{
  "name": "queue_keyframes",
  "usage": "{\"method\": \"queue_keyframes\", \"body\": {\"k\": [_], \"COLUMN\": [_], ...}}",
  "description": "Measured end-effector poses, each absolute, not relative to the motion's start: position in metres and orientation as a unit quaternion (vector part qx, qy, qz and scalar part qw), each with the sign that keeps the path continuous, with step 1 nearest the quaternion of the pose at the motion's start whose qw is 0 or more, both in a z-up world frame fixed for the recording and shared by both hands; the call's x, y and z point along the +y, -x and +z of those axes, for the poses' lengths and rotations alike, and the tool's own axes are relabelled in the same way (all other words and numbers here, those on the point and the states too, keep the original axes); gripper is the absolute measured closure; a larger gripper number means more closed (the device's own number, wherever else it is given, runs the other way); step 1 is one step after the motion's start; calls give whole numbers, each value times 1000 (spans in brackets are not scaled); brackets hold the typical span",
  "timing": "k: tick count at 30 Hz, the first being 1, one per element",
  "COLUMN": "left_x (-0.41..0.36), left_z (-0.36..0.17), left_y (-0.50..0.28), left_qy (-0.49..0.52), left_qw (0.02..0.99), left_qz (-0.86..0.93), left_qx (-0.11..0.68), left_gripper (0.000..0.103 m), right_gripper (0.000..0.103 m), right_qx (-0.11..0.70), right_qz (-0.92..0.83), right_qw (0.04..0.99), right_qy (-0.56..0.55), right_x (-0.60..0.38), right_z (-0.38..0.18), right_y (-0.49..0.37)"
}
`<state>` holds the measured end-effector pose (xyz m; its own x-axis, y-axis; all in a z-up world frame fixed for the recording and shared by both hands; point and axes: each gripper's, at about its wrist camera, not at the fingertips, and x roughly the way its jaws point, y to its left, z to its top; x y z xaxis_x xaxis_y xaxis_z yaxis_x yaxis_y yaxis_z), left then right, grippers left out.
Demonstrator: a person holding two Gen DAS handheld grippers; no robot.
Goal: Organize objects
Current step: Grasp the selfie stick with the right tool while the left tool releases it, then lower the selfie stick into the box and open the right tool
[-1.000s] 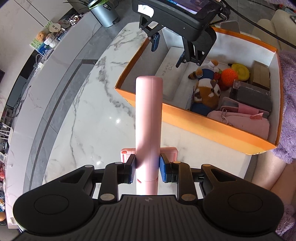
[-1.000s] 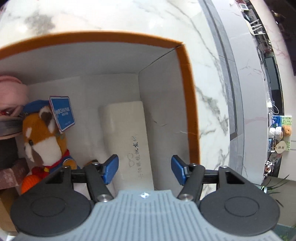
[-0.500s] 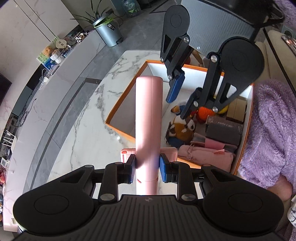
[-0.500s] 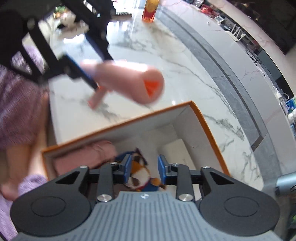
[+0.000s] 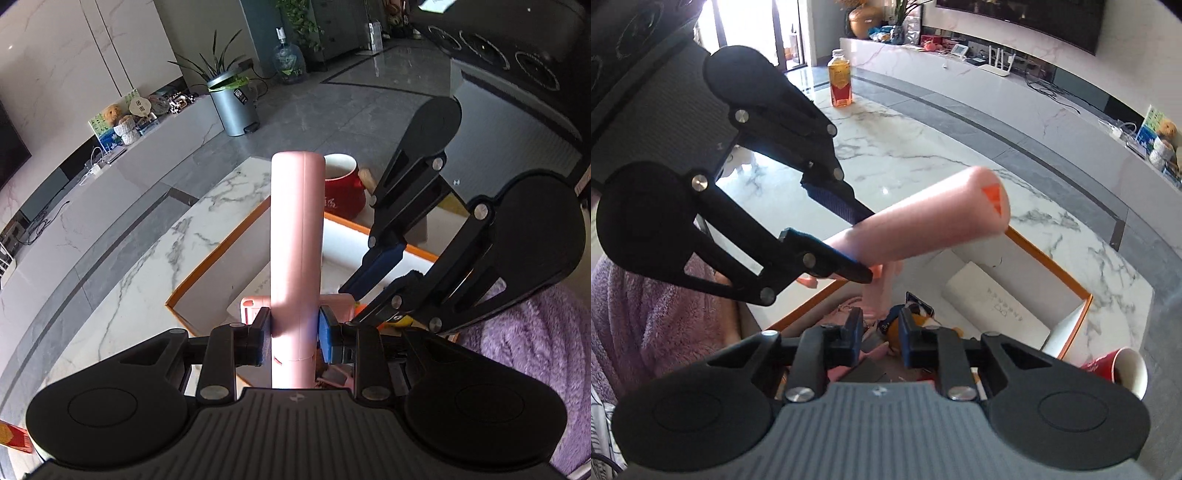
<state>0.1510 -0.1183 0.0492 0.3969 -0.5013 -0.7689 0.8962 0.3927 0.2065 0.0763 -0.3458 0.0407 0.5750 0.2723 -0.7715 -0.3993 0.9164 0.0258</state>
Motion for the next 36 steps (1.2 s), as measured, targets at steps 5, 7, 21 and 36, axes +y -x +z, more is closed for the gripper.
{"method": "queue_keyframes", "body": {"k": [5, 7, 21, 36], "left_x": [-130, -134, -135, -94], "left_z": [43, 41, 11, 2], "left_y": [-160, -166, -214, -222], "left_qy": [-281, -277, -219, -233], "left_qw": [777, 778, 779, 780], "left_qz": [-460, -460, -442, -432], "left_qx": [324, 325, 388, 387], "left_gripper": [72, 72, 66, 64], "right_gripper": [85, 89, 97, 98], "right_qx": [409, 410, 415, 412], "right_qz": [166, 156, 93, 137], "right_qw": [897, 898, 887, 770], "right_qy": [29, 23, 182, 467], "right_x": [-367, -372, -366, -320], "right_z": [30, 27, 26, -38], "right_y": [-80, -84, -139, -161]}}
